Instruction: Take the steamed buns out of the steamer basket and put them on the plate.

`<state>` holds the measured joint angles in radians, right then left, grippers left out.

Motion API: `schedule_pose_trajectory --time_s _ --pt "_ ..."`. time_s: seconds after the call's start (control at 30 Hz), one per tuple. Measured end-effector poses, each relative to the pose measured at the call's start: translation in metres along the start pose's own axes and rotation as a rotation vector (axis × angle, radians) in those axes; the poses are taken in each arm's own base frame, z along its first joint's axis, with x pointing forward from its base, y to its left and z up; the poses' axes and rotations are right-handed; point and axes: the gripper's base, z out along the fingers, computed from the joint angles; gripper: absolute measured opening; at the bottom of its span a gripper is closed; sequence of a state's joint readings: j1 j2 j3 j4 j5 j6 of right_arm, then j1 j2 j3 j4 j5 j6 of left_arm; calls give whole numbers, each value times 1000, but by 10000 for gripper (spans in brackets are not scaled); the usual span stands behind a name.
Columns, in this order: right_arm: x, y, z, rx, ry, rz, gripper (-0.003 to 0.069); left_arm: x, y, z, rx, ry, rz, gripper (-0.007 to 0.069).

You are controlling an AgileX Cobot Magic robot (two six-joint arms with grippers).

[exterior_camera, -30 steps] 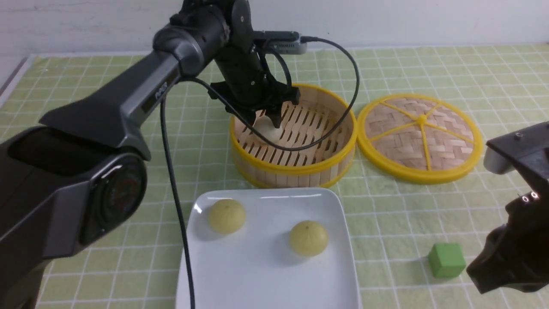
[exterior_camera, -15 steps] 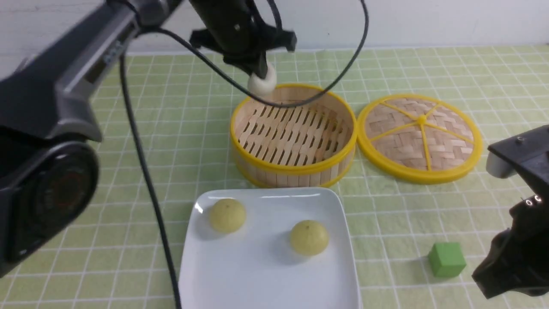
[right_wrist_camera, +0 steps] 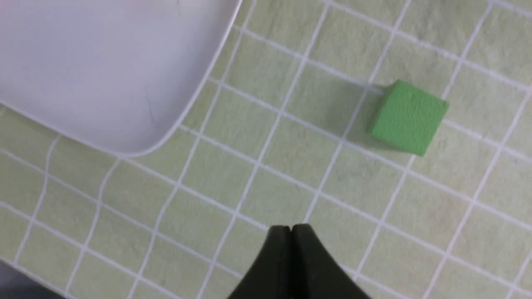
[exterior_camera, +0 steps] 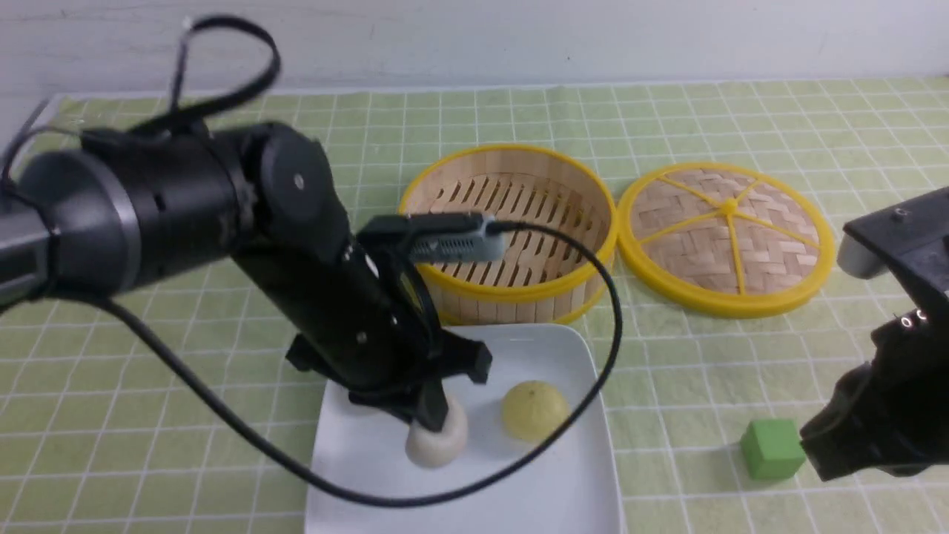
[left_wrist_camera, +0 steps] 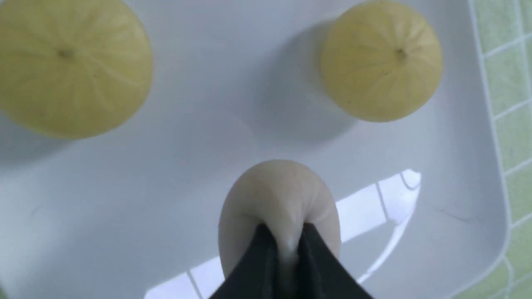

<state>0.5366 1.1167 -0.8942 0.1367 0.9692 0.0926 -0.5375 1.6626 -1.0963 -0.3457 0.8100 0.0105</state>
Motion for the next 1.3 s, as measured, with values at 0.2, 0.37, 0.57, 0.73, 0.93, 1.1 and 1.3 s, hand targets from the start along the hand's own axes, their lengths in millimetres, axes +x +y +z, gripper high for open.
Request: schedule_pose_trajectory --time_s 0.2,0.37,0.57,0.73,0.93,1.1,1.3 --pt "16 2 -37 -21 -117 0 13 2 -6 20 -21 -37 47 183" --pt "69 -7 -80 -7 -313 -36 17 1 -3 20 -52 -42 81 374" --pt "116 -22 -54 -40 -819 -78 12 1 -2 20 -67 -39 98 499" --pt "121 -27 -28 -35 -912 -104 -3 1 -2 20 -70 -37 101 467" --pt "118 -27 -29 -38 -945 -108 -3 1 -2 20 -71 -36 101 362" --pt "118 -27 -29 -38 -946 -108 0 1 -2 20 -73 -37 104 282" --pt "118 -27 -29 -38 -946 -108 3 1 -2 20 -73 -37 104 232"
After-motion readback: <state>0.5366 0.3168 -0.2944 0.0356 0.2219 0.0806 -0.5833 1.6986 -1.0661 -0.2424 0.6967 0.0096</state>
